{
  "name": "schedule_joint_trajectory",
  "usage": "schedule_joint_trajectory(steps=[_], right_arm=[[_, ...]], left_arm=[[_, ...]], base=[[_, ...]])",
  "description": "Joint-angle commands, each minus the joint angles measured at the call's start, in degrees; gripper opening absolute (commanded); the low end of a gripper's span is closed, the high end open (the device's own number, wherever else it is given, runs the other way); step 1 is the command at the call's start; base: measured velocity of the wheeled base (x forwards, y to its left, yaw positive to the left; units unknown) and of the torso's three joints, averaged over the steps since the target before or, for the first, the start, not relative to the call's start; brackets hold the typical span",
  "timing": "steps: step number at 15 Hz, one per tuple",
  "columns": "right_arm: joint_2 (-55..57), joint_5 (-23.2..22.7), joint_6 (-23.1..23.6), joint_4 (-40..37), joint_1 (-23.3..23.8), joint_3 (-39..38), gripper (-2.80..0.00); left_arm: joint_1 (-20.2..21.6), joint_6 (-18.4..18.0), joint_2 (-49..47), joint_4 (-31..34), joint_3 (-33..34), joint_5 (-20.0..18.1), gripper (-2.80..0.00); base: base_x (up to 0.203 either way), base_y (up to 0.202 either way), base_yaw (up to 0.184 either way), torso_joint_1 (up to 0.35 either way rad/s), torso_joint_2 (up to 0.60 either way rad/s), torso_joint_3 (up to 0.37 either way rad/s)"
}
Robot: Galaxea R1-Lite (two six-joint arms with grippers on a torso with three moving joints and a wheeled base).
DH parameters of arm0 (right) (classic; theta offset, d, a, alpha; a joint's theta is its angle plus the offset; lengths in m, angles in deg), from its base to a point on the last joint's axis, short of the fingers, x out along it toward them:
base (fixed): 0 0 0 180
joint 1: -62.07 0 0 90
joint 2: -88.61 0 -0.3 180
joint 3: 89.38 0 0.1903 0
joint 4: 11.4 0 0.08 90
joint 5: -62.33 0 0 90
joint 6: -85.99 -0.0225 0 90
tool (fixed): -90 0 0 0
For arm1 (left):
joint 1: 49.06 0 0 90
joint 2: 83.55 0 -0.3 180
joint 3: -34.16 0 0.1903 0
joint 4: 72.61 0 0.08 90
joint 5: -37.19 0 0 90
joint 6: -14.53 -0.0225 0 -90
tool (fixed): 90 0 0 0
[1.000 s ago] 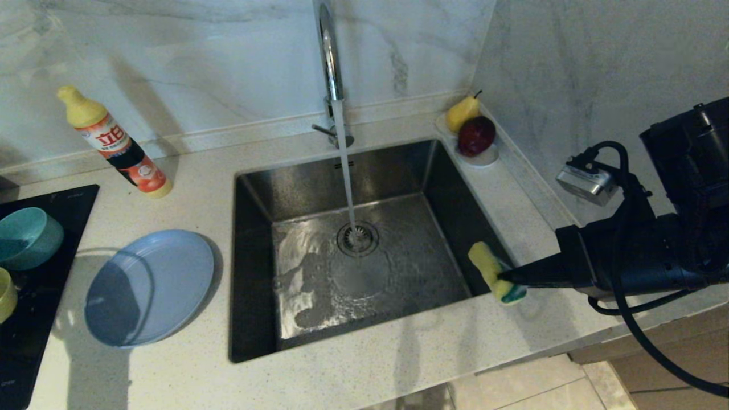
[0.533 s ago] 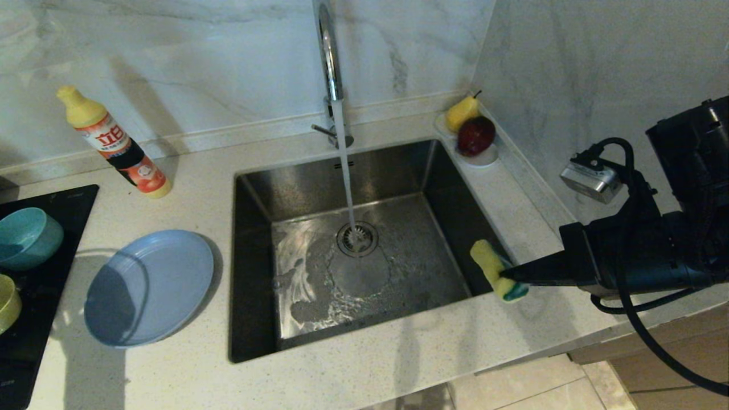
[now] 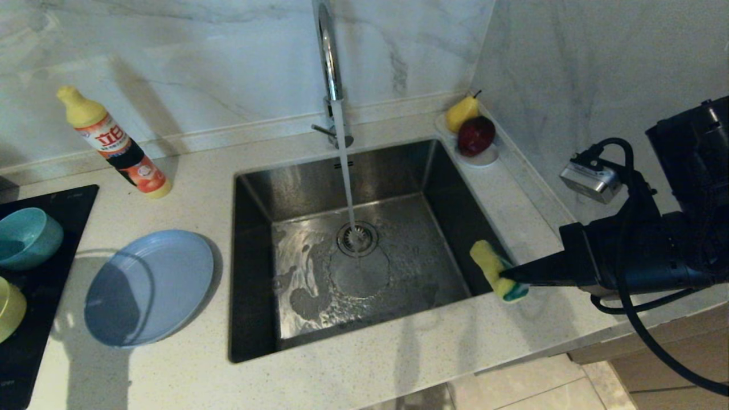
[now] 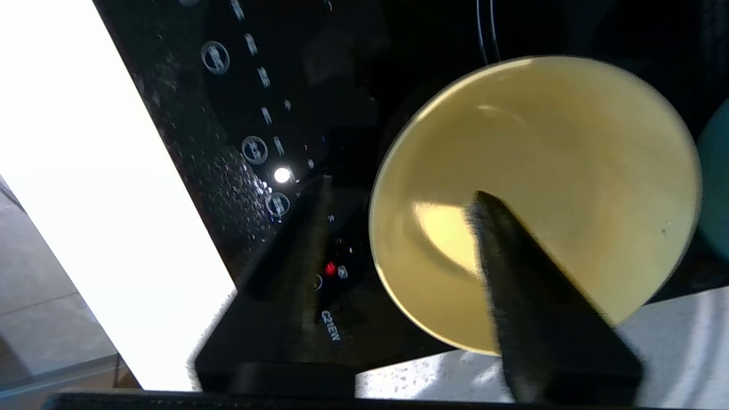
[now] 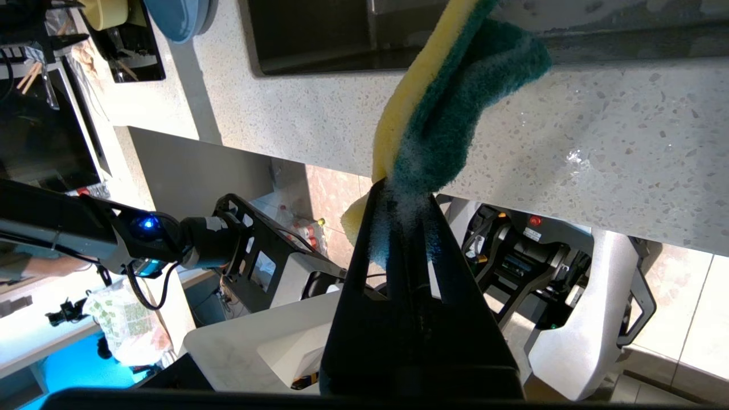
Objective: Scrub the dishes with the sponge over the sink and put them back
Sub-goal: Place the bowl on the table, then wash the plate
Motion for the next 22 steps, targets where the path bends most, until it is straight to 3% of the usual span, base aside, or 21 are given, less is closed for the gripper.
schedule_joint_trajectory(steps=[1,3,6,7,9,12,15,18,19,20,22], right_arm=[[0.0,-0.2,-0.2,-0.1,0.0,-0.2,-2.80],[0.0,-0.2,-0.1,-0.1,0.0,-0.3,-2.80],[0.0,0.0,0.0,-0.1,0.0,0.4,-2.80],[0.1,0.1,-0.1,-0.1,0.0,0.3,-2.80],[0.1,0.0,-0.2,-0.1,0.0,0.1,-2.80],[0.5,0.1,-0.2,-0.1,-0.2,0.3,-2.80],[0.9,0.2,-0.2,-0.1,-0.5,0.5,-2.80],[0.9,0.2,-0.2,-0.1,-0.5,0.2,-2.80],[0.8,0.2,-0.2,-0.2,-0.5,0.0,-2.80],[0.7,0.2,-0.2,-0.1,-0.5,-0.1,-2.80],[0.5,0.2,-0.2,-0.2,-0.5,-0.3,-2.80]], left_arm=[[0.7,0.5,0.5,0.9,-2.2,-0.3,0.00],[0.8,0.6,3.9,5.0,-6.2,-2.7,0.00],[0.7,0.1,9.8,15.9,-14.6,-13.4,0.00],[0.5,-1.1,11.4,18.4,-15.9,-15.4,-2.80],[-1.6,-7.0,14.3,20.4,-16.0,-17.8,-2.80],[-8.3,-18.6,18.6,24.0,-13.4,-20.3,-2.80],[-15.1,-22.7,19.0,25.4,-10.4,-19.7,-2.80],[-19.2,-29.0,17.9,24.8,-2.8,-17.1,-2.80],[-20.2,-32.3,17.6,24.4,0.0,-16.3,0.00],[-20.6,-35.7,17.0,22.9,2.4,-15.6,0.00],[-20.9,-38.0,16.4,18.6,5.4,-15.0,0.00]], base=[[0.000,0.000,0.000,0.000,0.00,0.000],[0.000,0.000,0.000,0.000,0.00,0.000],[0.000,0.000,0.000,0.000,0.00,0.000],[0.000,0.000,0.000,0.000,0.00,0.000],[0.000,0.000,0.000,0.000,0.00,0.000],[0.000,0.000,0.000,0.000,0.00,0.000],[0.000,0.000,0.000,0.000,0.00,0.000],[0.000,0.000,0.000,0.000,0.00,0.000],[0.000,0.000,0.000,0.000,0.00,0.000],[0.000,0.000,0.000,0.000,0.00,0.000],[0.000,0.000,0.000,0.000,0.00,0.000]])
